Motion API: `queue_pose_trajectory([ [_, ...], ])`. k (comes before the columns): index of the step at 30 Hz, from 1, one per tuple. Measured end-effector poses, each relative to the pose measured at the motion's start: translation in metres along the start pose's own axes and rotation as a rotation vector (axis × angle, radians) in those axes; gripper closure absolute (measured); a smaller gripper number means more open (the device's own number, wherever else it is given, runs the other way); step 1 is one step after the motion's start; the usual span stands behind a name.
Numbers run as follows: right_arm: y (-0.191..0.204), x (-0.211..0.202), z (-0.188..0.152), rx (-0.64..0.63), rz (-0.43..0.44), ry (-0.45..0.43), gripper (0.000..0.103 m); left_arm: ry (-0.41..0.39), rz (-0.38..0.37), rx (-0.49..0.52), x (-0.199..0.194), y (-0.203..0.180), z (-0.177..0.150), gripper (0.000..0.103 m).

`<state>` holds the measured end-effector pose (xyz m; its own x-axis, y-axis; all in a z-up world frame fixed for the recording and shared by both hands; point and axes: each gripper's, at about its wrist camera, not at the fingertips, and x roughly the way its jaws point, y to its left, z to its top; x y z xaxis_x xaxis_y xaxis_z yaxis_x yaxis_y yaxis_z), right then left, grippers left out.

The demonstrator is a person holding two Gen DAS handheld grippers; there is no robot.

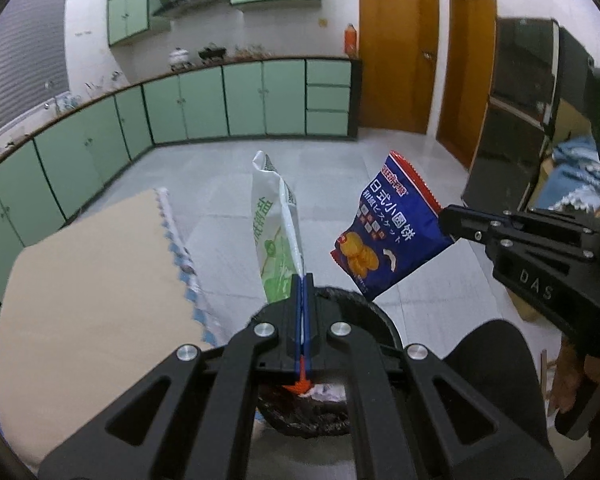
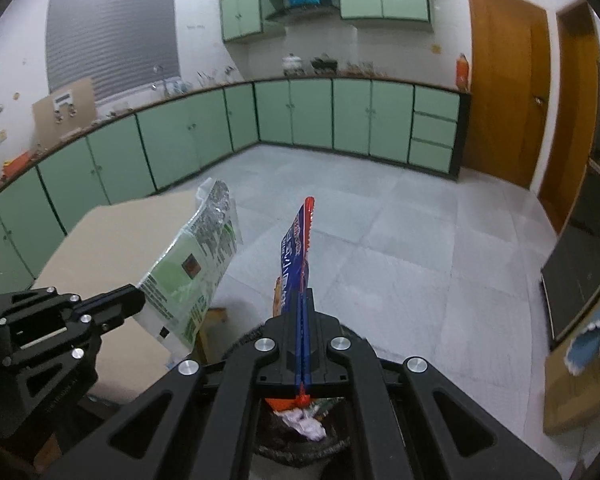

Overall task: Collect trash
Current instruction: 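Carry both bags over to the black bin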

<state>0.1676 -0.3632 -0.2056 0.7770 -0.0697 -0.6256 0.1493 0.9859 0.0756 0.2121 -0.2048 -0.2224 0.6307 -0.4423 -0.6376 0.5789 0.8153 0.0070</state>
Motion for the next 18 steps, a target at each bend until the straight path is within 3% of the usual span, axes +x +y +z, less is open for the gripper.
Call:
queue_pose_trajectory([
  [12, -0.029, 0.112, -0.049, 0.066, -0.025, 0.234, 0.102, 0.171, -0.057, -0.007, 0.102, -0.01, -0.035, 0.103],
  [18, -0.041, 0.15, -0.066, 0.102, -0.034, 0.308, 0.103, 0.218, -0.071, -0.003, 0.139, -0.011, -0.042, 0.103],
])
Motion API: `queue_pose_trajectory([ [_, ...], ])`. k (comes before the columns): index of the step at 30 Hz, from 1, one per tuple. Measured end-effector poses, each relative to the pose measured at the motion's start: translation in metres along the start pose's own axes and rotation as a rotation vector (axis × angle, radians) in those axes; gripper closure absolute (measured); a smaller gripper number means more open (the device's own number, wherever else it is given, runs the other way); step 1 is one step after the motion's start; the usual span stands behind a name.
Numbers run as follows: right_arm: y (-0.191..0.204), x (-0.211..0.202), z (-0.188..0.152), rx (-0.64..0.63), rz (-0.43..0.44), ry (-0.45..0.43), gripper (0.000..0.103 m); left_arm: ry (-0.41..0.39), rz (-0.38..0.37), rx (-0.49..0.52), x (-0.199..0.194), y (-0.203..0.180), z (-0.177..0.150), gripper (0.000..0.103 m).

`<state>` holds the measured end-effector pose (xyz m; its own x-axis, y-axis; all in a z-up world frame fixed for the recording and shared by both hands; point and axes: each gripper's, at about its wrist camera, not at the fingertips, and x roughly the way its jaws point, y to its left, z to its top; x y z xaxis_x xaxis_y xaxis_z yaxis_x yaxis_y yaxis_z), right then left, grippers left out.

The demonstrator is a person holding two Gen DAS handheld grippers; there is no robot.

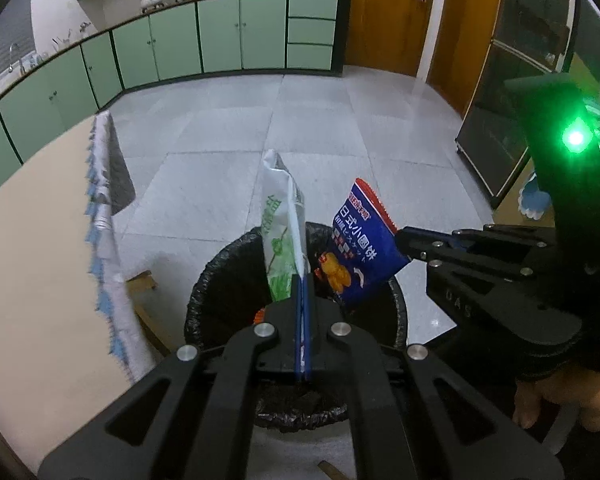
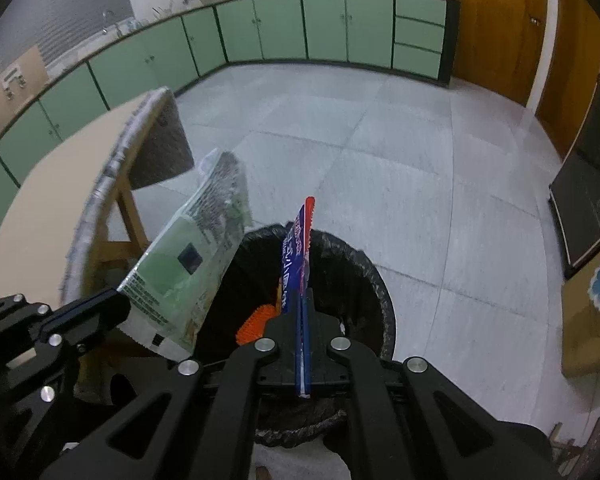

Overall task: Collect trash
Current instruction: 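Open both tools over the bin to drop the bags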

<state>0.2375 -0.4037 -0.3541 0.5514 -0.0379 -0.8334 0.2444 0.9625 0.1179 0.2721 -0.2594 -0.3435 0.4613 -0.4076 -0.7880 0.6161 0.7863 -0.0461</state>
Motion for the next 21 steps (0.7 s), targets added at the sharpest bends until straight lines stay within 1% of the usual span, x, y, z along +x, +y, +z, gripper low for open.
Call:
queue_pose_trajectory([
  [4, -0.002, 0.018, -0.001, 0.012, -0.002, 0.039, 0.102, 0.043, 0.003, -0.004, 0.028, 0.006, -0.001, 0.103],
  [6, -0.006, 0.033, -0.001, 0.016, 0.0, 0.086, 0.102, 0.072, 0.01, -0.01, 0.041, 0.01, -0.003, 0.098],
  [7, -0.006, 0.038, -0.002, 0.022, 0.0, 0.106, 0.097, 0.09, 0.015, -0.012, 0.049, 0.012, -0.004, 0.09],
  [8, -0.007, 0.043, -0.003, 0.029, -0.002, 0.123, 0.088, 0.094, 0.032, -0.011, 0.054, 0.013, -0.005, 0.07],
  [9, -0.01, 0.046, -0.004, 0.038, -0.006, 0.131, 0.085, 0.084, 0.054, -0.009, 0.057, 0.015, -0.006, 0.061],
  [10, -0.012, 0.047, -0.005, 0.043, -0.009, 0.133, 0.085, 0.079, 0.065, -0.005, 0.058, 0.016, -0.006, 0.055],
  [12, -0.014, 0.043, -0.004, 0.054, -0.004, 0.121, 0.085, 0.086, 0.068, -0.009, 0.061, 0.021, -0.006, 0.057],
  [16, -0.017, 0.032, -0.002, 0.069, -0.001, 0.098, 0.084, 0.071, 0.077, -0.03, 0.052, 0.029, -0.004, 0.054],
  [17, -0.018, 0.029, -0.003, 0.077, 0.002, 0.095, 0.083, 0.062, 0.084, -0.035, 0.047, 0.03, -0.003, 0.048],
  [19, -0.019, 0.024, -0.004, 0.083, 0.002, 0.091, 0.077, 0.036, 0.1, -0.053, 0.033, 0.035, -0.004, 0.04],
  [21, -0.018, 0.019, -0.006, 0.079, -0.001, 0.083, 0.074, 0.019, 0.107, -0.061, 0.018, 0.039, -0.006, 0.037],
])
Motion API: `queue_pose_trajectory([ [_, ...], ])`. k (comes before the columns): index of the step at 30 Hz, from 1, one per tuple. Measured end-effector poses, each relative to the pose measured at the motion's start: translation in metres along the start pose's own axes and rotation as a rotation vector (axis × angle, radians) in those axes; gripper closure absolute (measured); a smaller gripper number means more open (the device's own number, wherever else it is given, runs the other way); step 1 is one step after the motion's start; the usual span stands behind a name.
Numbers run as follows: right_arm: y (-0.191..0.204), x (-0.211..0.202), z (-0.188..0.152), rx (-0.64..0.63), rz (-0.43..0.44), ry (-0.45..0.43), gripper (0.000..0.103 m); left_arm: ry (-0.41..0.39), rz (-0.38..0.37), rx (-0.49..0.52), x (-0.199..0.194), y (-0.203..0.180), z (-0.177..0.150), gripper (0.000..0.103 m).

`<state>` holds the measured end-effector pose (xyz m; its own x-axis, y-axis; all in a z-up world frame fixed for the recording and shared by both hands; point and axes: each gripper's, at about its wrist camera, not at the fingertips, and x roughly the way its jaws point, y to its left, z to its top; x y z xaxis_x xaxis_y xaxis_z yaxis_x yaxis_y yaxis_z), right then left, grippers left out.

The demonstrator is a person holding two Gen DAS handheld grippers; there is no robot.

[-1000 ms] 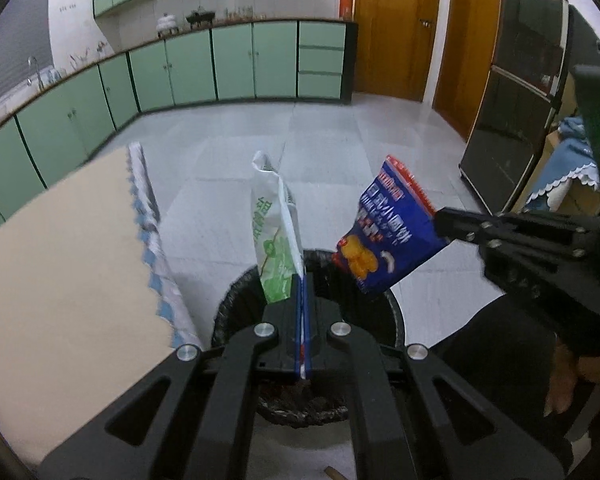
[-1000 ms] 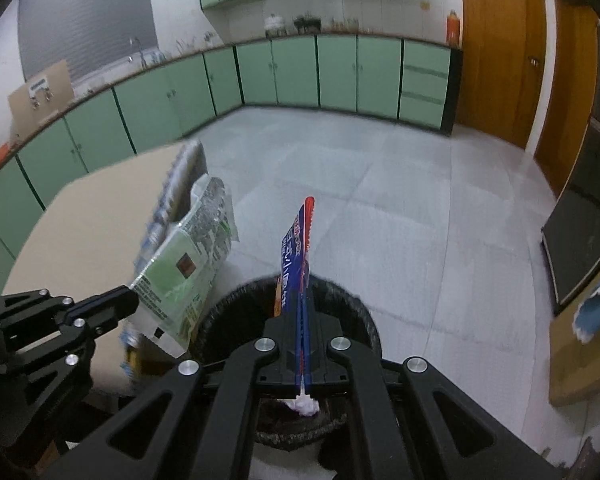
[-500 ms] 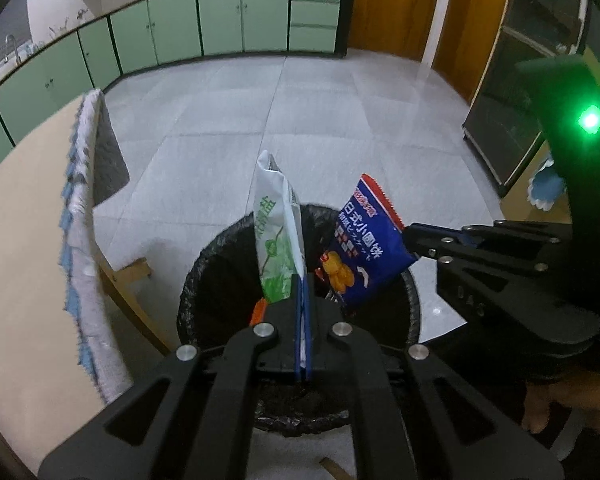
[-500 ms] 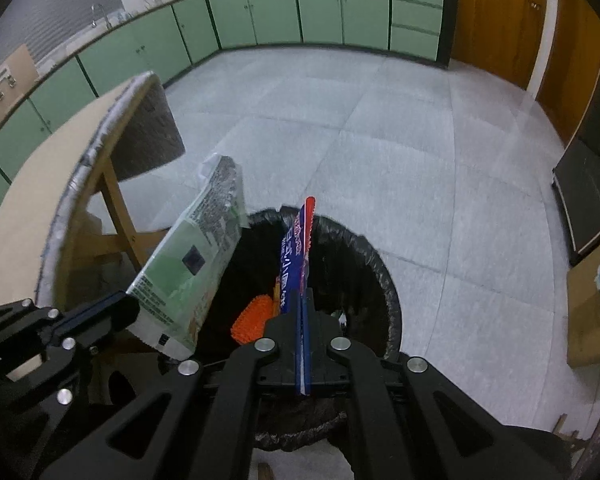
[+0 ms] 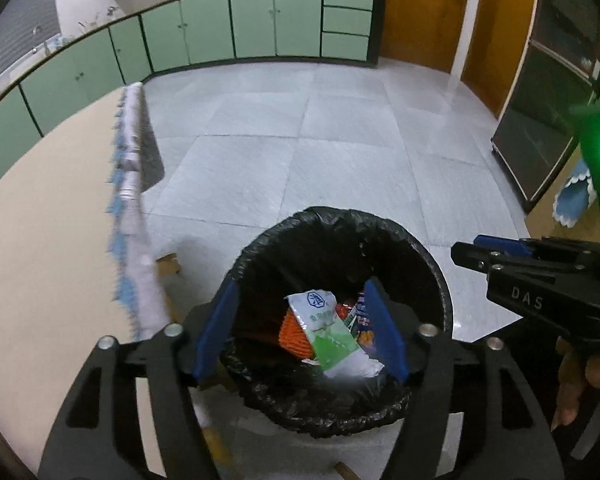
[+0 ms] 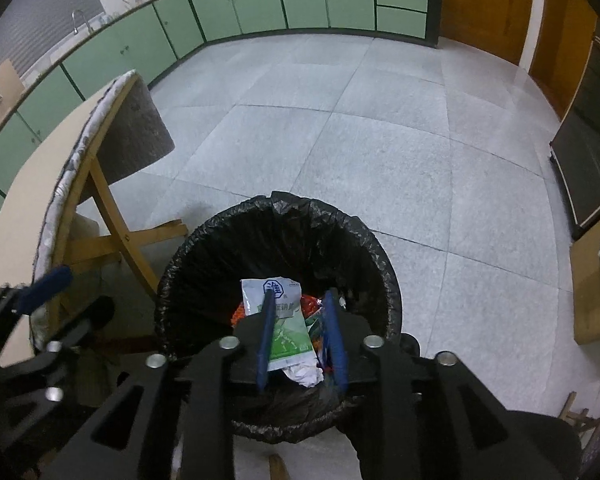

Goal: Collect trash

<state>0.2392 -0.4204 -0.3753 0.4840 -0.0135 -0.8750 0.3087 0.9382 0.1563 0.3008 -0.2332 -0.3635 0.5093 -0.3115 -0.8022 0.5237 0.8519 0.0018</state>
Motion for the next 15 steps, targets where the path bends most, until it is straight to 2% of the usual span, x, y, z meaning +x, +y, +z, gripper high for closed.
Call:
queue_pose_trajectory([
  [6, 0.01, -0.019, -0.009, -0.033, -0.008, -0.013, 0.054, -0.04, 0.032, -0.024, -0.038, 0.007, -0.005, 0.019],
  [7, 0.012, -0.022, -0.01, -0.038, -0.011, -0.017, 0.047, -0.05, 0.036, -0.033, -0.047, 0.009, -0.006, 0.016],
  [8, 0.015, -0.028, -0.011, -0.045, -0.018, -0.027, 0.041, -0.057, 0.038, -0.041, -0.054, 0.013, -0.006, 0.015],
  [15, 0.034, -0.079, -0.013, -0.086, -0.056, -0.125, 0.022, -0.134, 0.079, -0.113, -0.117, 0.038, -0.013, 0.011],
])
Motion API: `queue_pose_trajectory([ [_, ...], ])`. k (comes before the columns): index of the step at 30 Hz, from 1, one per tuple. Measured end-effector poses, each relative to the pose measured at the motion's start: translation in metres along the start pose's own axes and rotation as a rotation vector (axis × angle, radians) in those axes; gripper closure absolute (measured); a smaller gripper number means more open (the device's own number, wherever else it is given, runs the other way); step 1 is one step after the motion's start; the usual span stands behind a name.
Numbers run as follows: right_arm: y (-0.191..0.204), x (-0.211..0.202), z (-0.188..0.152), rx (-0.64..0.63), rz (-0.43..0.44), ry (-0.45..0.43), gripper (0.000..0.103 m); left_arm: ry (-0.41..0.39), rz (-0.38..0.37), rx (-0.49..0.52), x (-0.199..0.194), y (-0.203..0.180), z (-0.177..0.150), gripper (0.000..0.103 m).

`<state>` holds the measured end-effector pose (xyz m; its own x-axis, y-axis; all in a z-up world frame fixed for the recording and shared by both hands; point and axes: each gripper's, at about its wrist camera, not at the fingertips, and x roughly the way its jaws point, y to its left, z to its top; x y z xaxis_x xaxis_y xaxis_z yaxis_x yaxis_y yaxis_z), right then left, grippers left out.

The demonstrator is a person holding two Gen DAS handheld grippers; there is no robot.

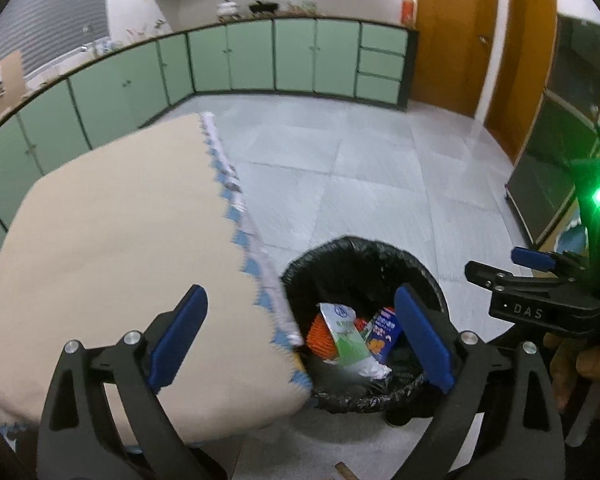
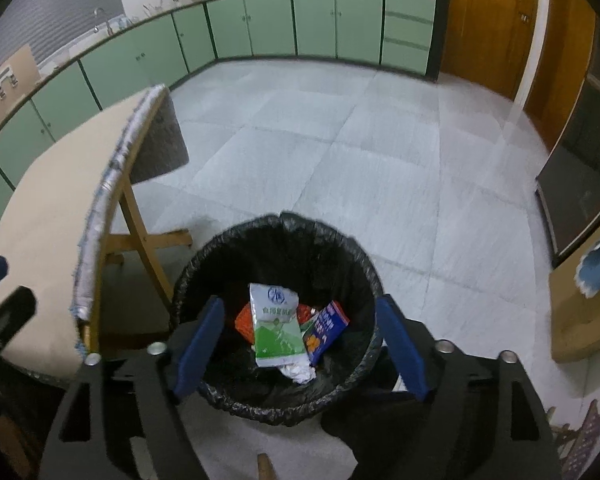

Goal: Collect trash

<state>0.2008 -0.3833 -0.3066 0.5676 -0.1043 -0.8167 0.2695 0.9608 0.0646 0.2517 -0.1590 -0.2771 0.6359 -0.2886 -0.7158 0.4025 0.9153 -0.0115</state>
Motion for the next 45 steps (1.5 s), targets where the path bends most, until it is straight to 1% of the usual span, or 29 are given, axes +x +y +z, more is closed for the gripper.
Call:
queue_pose_trajectory([
  [4, 0.013, -0.047, 0.009, -0.022, -0.04, -0.091, 0.006, -0.094, 0.048, -0.005, -0.055, 0.01, 0.007, 0.007],
  [6, 0.022, -0.077, 0.015, -0.032, -0.08, -0.156, 0.006, -0.126, 0.073, -0.014, -0.077, 0.013, 0.009, 0.006],
  [9, 0.038, -0.115, 0.02, -0.043, -0.163, -0.236, 0.006, -0.165, 0.107, -0.052, -0.118, 0.021, 0.013, 0.006],
  [11, 0.047, -0.136, 0.021, -0.048, -0.183, -0.278, 0.006, -0.182, 0.103, -0.075, -0.138, 0.025, 0.015, 0.006],
  [12, 0.052, -0.151, 0.02, -0.046, -0.189, -0.305, 0.006, -0.204, 0.112, -0.085, -0.153, 0.027, 0.016, 0.006],
  [14, 0.056, -0.174, 0.017, -0.035, -0.148, -0.341, 0.006, -0.242, 0.144, -0.084, -0.175, 0.031, 0.014, 0.006],
  [16, 0.056, -0.201, 0.01, -0.011, -0.088, -0.381, 0.006, -0.286, 0.189, -0.073, -0.201, 0.03, 0.012, 0.006],
  [18, 0.057, -0.226, 0.004, 0.009, -0.049, -0.406, 0.006, -0.313, 0.201, -0.077, -0.224, 0.032, 0.009, 0.006],
  [21, 0.063, -0.253, -0.002, -0.023, -0.056, -0.434, 0.006, -0.366, 0.218, -0.12, -0.262, 0.038, 0.003, 0.006],
  [23, 0.069, -0.276, -0.012, -0.046, -0.084, -0.5, 0.006, -0.404, 0.23, -0.148, -0.289, 0.041, -0.002, 0.006],
  [25, 0.074, -0.293, -0.019, -0.052, -0.099, -0.538, 0.006, -0.437, 0.25, -0.166, -0.313, 0.041, -0.009, 0.006],
  [26, 0.075, -0.301, -0.023, -0.05, -0.092, -0.549, 0.006, -0.448, 0.265, -0.167, -0.324, 0.04, -0.013, 0.006],
  [30, 0.078, -0.32, -0.036, -0.04, -0.09, -0.582, 0.006, -0.464, 0.313, -0.147, -0.348, 0.033, -0.023, 0.006],
  [32, 0.079, -0.325, -0.04, -0.035, -0.096, -0.599, 0.006, -0.474, 0.343, -0.159, -0.358, 0.033, -0.026, 0.006],
  [34, 0.079, -0.331, -0.039, -0.024, -0.079, -0.609, 0.006, -0.479, 0.36, -0.182, -0.365, 0.036, -0.027, 0.006],
  [36, 0.079, -0.334, -0.038, -0.01, -0.069, -0.621, 0.006, -0.482, 0.384, -0.205, -0.367, 0.041, -0.025, 0.006],
  [40, 0.08, -0.338, -0.034, 0.001, -0.069, -0.639, 0.006, -0.479, 0.401, -0.248, -0.368, 0.05, -0.018, 0.006],
  [45, 0.09, -0.339, -0.033, -0.01, -0.08, -0.663, 0.006, -0.49, 0.409, -0.245, -0.365, 0.047, -0.009, 0.006],
])
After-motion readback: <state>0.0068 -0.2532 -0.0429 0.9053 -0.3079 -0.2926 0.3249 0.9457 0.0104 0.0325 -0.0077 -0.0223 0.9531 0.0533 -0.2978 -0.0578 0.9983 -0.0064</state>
